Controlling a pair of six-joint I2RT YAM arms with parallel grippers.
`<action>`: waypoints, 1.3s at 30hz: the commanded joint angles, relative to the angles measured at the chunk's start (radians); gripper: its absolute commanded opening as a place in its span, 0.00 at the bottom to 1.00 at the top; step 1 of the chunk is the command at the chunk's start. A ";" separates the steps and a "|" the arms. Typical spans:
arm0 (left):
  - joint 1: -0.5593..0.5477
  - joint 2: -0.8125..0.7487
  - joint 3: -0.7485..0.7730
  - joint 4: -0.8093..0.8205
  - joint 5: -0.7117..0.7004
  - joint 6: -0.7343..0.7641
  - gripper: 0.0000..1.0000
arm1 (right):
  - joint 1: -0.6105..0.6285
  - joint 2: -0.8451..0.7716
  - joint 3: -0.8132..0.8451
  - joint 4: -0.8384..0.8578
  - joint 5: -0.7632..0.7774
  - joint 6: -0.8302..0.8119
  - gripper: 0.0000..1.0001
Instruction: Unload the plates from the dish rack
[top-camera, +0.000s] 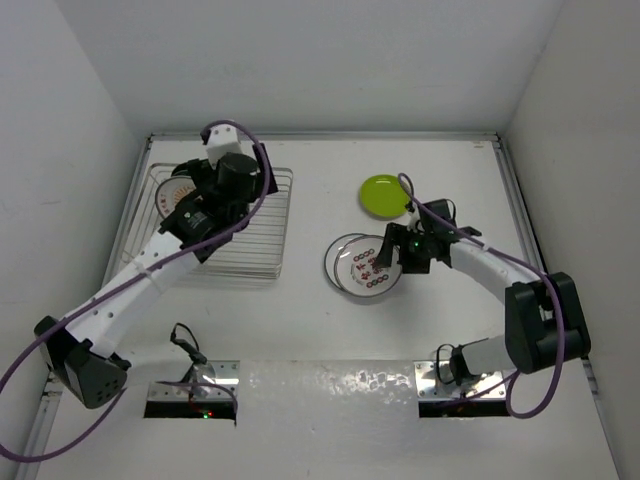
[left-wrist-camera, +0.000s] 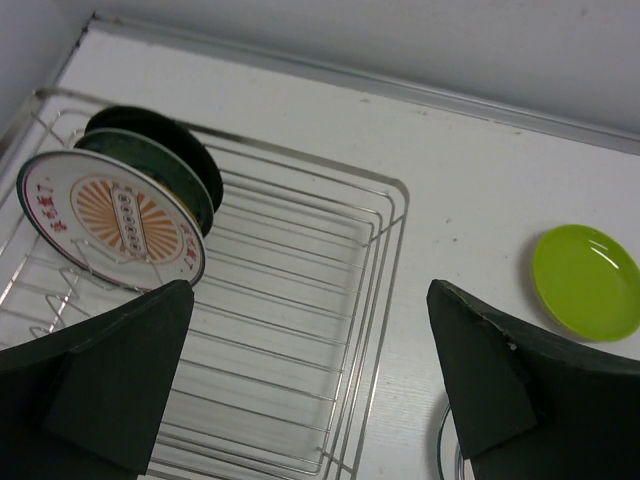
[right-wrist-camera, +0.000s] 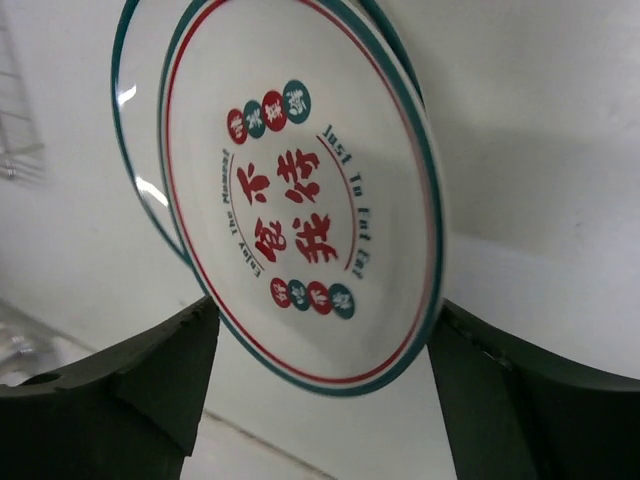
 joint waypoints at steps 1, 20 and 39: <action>0.101 0.018 0.029 -0.040 0.156 -0.141 1.00 | 0.053 0.017 0.162 -0.159 0.197 -0.120 0.83; 0.586 0.117 -0.022 0.090 0.408 -0.426 1.00 | 0.143 -0.100 0.219 -0.183 0.352 -0.142 0.99; 0.715 0.433 0.095 0.024 0.346 -0.613 0.54 | 0.144 -0.154 0.181 -0.198 0.302 -0.189 0.99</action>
